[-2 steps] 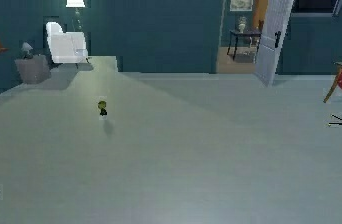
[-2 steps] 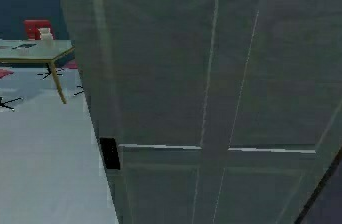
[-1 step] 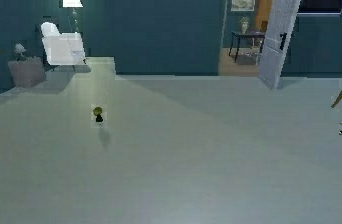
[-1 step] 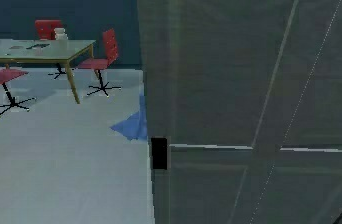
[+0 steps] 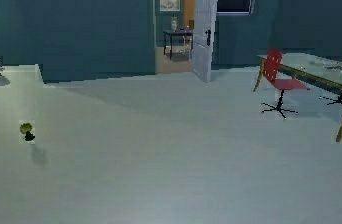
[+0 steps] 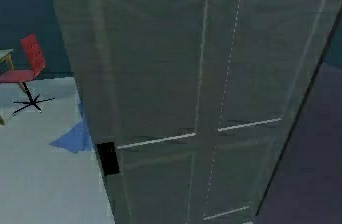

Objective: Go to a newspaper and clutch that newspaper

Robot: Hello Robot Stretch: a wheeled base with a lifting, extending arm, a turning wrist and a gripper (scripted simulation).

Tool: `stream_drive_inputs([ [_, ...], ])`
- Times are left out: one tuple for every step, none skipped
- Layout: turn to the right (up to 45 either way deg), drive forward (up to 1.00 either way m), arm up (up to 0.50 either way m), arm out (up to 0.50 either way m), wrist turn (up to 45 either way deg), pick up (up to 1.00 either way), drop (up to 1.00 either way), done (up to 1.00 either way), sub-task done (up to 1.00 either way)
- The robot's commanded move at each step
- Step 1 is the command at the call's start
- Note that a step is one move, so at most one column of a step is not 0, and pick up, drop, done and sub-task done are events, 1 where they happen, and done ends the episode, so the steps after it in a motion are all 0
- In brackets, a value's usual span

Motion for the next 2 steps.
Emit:
stream_drive_inputs([
  [0.0, 1.00, 0.00, 0.00, 0.0, 0.00, 0.00, 0.00, 0.00],
  [0.0, 1.00, 0.00, 0.00, 0.0, 0.00, 0.00, 0.00, 0.00],
])
